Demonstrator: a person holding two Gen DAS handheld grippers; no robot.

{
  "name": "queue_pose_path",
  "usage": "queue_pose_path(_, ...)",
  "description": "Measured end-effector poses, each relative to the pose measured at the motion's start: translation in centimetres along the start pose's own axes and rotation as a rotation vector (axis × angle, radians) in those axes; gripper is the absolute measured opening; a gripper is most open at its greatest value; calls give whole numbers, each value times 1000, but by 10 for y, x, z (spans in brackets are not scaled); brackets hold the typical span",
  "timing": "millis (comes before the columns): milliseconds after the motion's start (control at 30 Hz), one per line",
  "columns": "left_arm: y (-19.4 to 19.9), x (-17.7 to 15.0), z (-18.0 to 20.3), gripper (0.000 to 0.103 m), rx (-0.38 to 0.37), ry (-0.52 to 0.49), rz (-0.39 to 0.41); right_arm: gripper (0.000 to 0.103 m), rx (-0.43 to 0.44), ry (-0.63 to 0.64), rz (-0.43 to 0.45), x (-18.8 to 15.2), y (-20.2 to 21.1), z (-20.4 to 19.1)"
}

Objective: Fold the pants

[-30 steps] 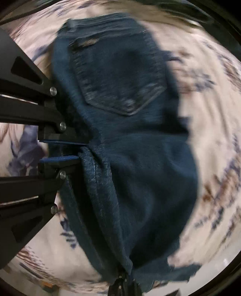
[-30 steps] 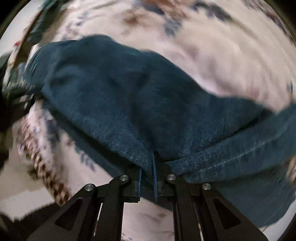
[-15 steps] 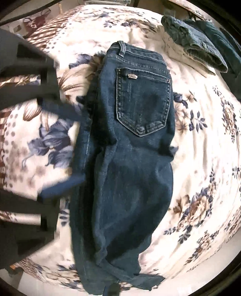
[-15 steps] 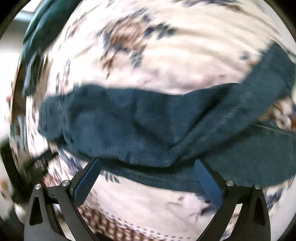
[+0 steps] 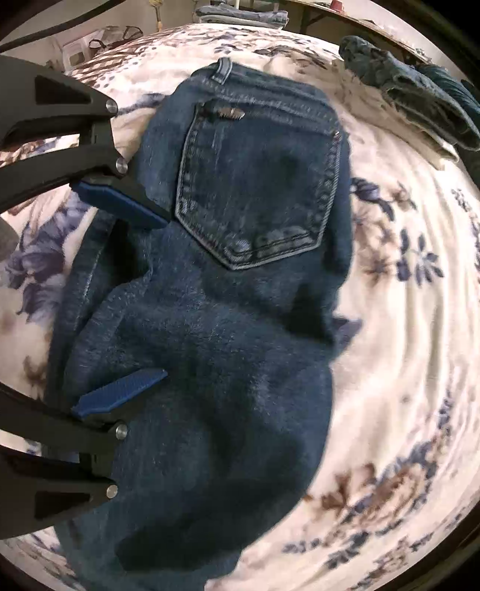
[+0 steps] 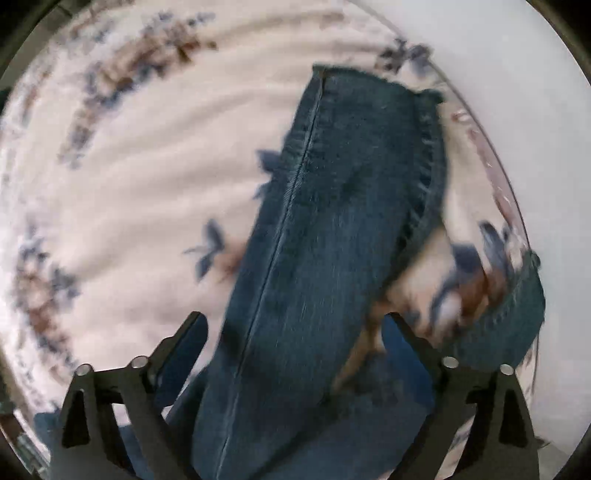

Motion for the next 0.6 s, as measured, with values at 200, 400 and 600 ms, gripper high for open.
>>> queue_pose_path(200, -4, -9, 3, 77, 26, -21, -6, 18, 90, -86, 107, -18, 30, 33)
queue_pose_path(400, -6, -15, 4, 77, 19, -36, -23, 15, 316, -398, 234, -82, 82, 125)
queue_pose_path(600, -10, -32, 9, 77, 67, -72, 1, 22, 476, -639, 88, -144, 14, 179)
Point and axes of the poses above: each gripper's, at about its wrist camera, not at the fingertips, and y roughly against the way its jaws point, z to its right, x to its top, the point moved 1 cm from there along -y, roughly the way its jaws point, and after that the axes turned 10 degrees about x, right-handed, at the moved point
